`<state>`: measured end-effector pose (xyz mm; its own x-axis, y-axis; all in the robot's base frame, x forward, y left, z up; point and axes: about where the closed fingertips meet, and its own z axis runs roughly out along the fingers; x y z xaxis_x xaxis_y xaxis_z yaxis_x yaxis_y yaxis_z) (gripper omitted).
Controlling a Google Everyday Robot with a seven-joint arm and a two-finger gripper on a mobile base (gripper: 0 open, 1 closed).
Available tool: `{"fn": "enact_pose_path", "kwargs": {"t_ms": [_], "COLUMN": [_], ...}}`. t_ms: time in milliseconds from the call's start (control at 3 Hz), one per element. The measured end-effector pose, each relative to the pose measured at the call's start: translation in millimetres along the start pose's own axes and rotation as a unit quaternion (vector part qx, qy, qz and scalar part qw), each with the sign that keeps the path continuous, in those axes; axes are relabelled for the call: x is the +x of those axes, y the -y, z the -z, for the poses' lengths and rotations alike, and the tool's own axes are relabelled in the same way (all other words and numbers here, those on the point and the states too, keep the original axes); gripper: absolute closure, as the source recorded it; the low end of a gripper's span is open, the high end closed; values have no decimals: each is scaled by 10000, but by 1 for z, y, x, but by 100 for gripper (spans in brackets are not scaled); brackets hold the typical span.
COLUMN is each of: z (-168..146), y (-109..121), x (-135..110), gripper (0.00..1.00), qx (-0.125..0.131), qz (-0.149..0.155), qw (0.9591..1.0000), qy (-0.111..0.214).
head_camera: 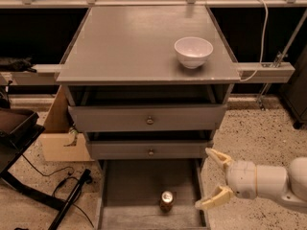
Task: Pick orange can from bottom drawer and place on counter
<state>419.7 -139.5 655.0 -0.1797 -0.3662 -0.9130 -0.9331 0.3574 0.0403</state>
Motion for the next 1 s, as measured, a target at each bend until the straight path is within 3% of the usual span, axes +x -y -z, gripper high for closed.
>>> {"fn": "enact_pose_path", "kwargs": {"t_ms": [333,667,1000], "z": [-13,-27,-29], "y": [3,7,6], "x": [37,60,59], "gripper": [0,0,0], "qx": [-35,-134,-145], "qz": [83,52,87], "qw": [9985,9965,9967], "qy": [535,828,796]}}
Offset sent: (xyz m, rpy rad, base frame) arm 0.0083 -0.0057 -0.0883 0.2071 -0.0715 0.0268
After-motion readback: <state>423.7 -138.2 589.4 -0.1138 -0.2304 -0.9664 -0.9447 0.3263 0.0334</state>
